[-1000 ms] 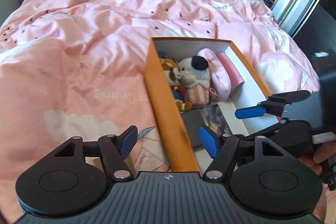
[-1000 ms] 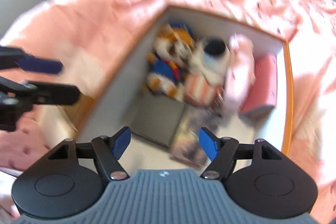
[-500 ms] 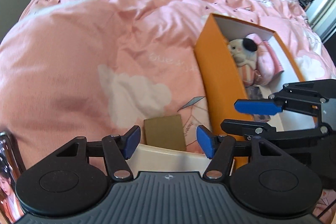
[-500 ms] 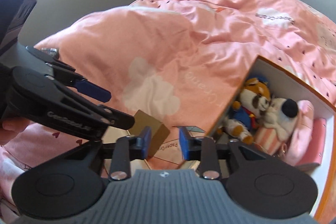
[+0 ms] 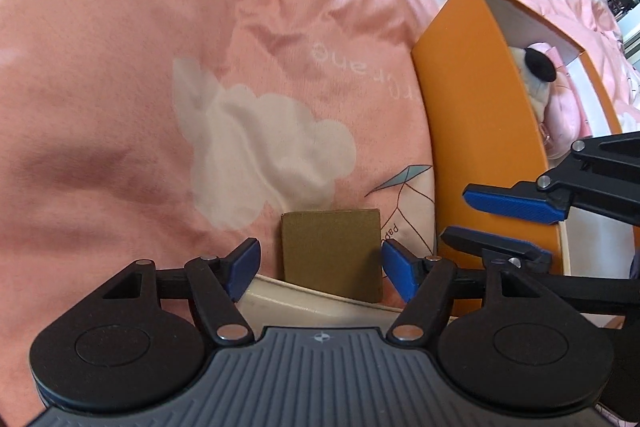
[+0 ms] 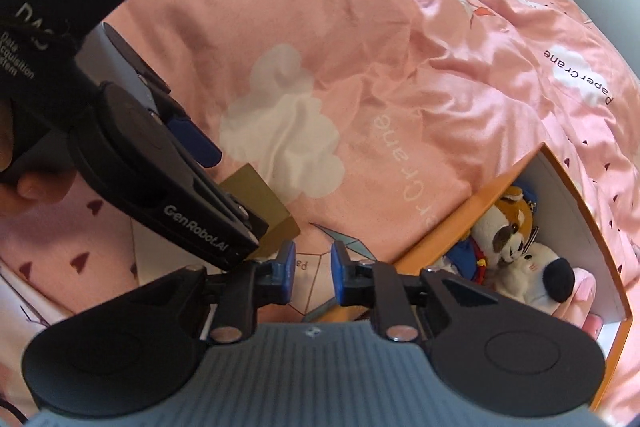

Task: Organize objects
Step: 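Move the left gripper to the small brown cube box and grasp it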

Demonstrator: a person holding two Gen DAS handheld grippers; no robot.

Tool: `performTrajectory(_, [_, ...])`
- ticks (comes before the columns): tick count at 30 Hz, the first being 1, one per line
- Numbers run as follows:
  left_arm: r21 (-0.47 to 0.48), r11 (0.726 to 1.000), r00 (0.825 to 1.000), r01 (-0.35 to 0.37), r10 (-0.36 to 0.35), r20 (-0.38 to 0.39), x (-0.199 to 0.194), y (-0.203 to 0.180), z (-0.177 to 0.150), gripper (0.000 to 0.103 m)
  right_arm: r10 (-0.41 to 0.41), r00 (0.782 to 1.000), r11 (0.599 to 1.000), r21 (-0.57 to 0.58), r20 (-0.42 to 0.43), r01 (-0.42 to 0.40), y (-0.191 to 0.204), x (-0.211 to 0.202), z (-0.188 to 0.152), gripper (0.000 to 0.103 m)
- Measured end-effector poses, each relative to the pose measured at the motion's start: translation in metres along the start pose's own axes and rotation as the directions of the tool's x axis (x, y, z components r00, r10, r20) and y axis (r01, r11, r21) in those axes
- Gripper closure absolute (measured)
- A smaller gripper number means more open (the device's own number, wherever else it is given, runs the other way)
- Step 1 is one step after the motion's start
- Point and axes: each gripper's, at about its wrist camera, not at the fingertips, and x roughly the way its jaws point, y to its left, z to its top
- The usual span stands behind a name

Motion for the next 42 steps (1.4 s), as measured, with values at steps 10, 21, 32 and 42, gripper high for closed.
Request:
performTrajectory(10, [-0.079, 0.997, 0.998, 0.010, -0.015, -0.054, 0.015, 0.002, 0.005, 0.022, 0.002, 1.000, 0.997, -0.073, -0.005, -0.002, -0.009, 0.007, -0.003, 0.085])
performTrajectory(21, [-0.136, 0.990, 0.998, 0.021, -0.030, -0.061, 0.016, -0.002, 0.001, 0.017, -0.012, 1.000, 0.995, -0.100, -0.010, 0.011, -0.013, -0.004, -0.004, 0.082])
performTrajectory(32, [-0.072, 0.997, 1.000, -0.001, 0.003, 0.026, -0.001, -0.002, -0.008, 0.036, 0.020, 1.000, 0.996, -0.088, 0.001, -0.019, -0.008, -0.008, -0.006, 0.075])
performTrajectory(42, [0.018, 0.999, 0.974, -0.037, 0.032, 0.222, -0.076, 0.004, 0.001, 0.036, 0.214, 0.976, 0.976, -0.031, -0.044, -0.215, 0.010, -0.010, 0.005, 0.069])
